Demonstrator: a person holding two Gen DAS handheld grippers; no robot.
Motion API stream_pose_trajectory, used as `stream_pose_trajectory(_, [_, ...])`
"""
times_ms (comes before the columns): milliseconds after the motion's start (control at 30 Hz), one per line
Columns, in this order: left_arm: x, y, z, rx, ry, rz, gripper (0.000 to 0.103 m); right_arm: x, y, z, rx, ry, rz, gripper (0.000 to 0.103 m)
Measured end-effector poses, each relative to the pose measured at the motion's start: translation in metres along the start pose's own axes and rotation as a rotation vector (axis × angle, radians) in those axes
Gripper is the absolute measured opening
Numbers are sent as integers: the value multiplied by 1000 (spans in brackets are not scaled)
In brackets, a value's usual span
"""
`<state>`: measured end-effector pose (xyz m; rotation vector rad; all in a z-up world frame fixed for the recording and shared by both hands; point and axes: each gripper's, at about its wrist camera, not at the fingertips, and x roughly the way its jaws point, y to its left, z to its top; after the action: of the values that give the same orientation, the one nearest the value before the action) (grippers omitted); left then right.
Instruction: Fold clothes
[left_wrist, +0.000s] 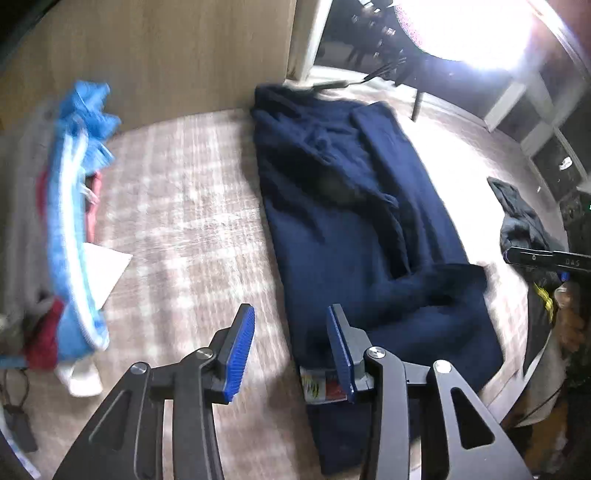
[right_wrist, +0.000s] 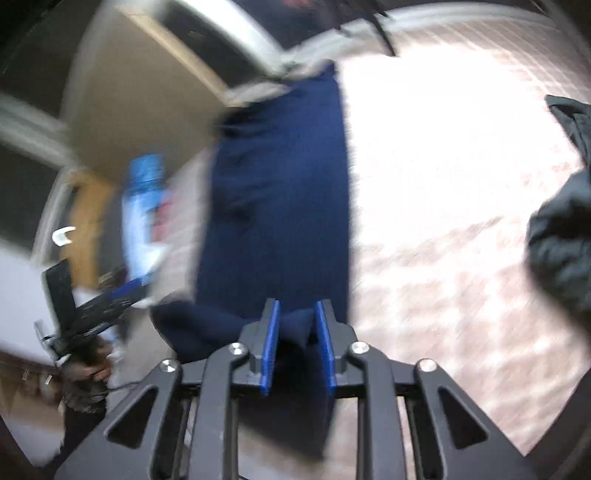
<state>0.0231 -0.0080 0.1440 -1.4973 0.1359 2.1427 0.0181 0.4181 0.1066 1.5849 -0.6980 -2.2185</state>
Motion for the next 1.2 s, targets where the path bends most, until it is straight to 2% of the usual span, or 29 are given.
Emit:
stream_pose_trajectory(100, [10, -22, -7, 33, -39, -20, 42, -2, 1, -2, -97, -21, 21, 25])
stream_pose_trajectory(133, [15, -31, -14, 69, -35, -25, 47, -1, 2, -5, -132, -19, 17, 25])
stream_pose_trajectory(200, [29, -49, -27, 156, -13, -10, 49, 5, 3, -15, -192, 4, 0, 25])
stream_pose_trajectory(267, [46, -59, -32, 236, 30, 37, 49, 18, 5, -23, -231, 16, -27, 25])
stream_pose_trajectory(333, [68, -66, -28, 265, 66, 52, 49, 34, 8, -23, -242, 20, -70, 25])
stream_pose_trajectory(400, [84, -66, -21, 258, 71, 36, 49, 50, 10, -24, -253, 24, -112, 25])
stream_pose_trajectory(467, [97, -65, -17, 270, 78, 56, 49, 60, 11, -24, -267, 9, -159, 25])
stream_pose_trajectory(500, [104, -64, -15, 276, 81, 67, 49, 63, 12, -25, -285, -3, -218, 18])
stream_pose_trajectory(533, [106, -63, -13, 278, 77, 73, 52, 64, 15, -25, -296, -19, -282, 17])
stream_pose_trajectory(600, [99, -61, -10, 268, 45, 79, 48, 56, 19, -27, -291, -52, -368, 17])
stream_pose_trajectory(633, [95, -60, -9, 266, 26, 81, 46, 48, 23, -29, -288, -78, -381, 18])
stream_pose_trajectory(700, [78, -65, -13, 270, -26, 11, 47, 33, 34, -35, -291, -136, -348, 18])
stream_pose_trajectory(767, [71, -72, -18, 283, -39, -80, 49, 34, 51, -41, -327, -139, -300, 19])
stream_pose_trajectory(833, [74, -80, -24, 321, -29, -114, 49, 43, 67, -48, -364, -126, -271, 19])
stream_pose_trajectory(933, [100, -85, -29, 358, 23, -72, 48, 69, 68, -52, -366, -67, -283, 19])
stream_pose_trajectory(1033, [106, -86, -27, 379, 1, -48, 48, 84, 55, -50, -312, -23, -289, 19])
stream_pose_trajectory(1133, [97, -82, -13, 352, -15, -40, 48, 68, 45, -37, -211, -24, -280, 19])
stream_pose_trajectory(1200, [80, -76, -3, 331, -56, -44, 49, 43, 43, -26, -175, -68, -280, 19])
